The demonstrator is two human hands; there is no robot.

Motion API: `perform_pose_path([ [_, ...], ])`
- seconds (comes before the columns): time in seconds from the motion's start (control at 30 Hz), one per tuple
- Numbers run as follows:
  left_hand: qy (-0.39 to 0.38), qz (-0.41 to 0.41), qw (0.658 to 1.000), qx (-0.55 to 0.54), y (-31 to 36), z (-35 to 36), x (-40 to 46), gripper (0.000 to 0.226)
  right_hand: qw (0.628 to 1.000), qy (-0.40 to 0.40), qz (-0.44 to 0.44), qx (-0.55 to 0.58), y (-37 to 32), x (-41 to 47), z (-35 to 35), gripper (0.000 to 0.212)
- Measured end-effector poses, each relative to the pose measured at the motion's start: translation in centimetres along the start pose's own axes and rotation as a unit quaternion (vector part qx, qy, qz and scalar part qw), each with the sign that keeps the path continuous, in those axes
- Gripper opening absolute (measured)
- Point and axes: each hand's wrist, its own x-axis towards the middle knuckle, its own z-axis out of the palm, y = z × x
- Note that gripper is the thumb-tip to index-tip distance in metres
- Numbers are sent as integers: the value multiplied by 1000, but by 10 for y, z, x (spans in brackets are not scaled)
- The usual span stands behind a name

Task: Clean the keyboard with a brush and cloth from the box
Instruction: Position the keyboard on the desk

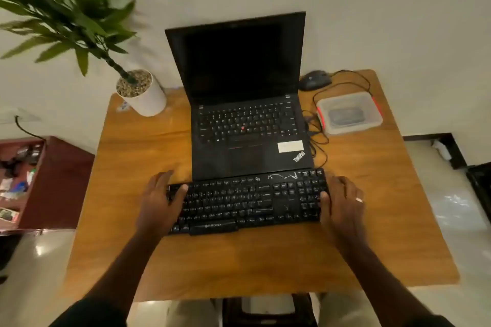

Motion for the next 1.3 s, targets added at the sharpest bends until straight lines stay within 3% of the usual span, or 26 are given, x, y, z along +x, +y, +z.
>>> perform_pose_path([
  [0.1, 31, -33, 998, -47, -22, 25, -15, 62, 997, 35, 56, 45, 10, -6, 27, 56],
  [0.2, 65, 12, 996, -58, -37, 51, -24, 67, 996, 76, 41, 33, 20, -10, 52, 55],
  [0.4, 243, -14, 948, -205, -57, 71, -35, 50, 989, 143, -15, 30, 38, -10, 67, 57],
  [0.5, 293, 6, 931, -218, -54, 75, -38, 38, 987, 157, -31, -2, 44, -7, 73, 58],
  [0.6, 312, 3, 928, -204, -55, 80, -37, 31, 982, 184, -38, 13, 44, -9, 76, 56],
  [0.77, 330, -24, 926, -179, -57, 80, -45, 49, 975, 209, -52, 56, 47, -9, 78, 59],
  [1.07, 282, -56, 953, -96, -72, 83, -72, 53, 976, 214, -33, 30, 40, -18, 72, 38],
  [1.3, 260, -23, 963, -72, -77, 85, -68, 57, 977, 211, -20, 0, 32, -27, 68, 40],
])
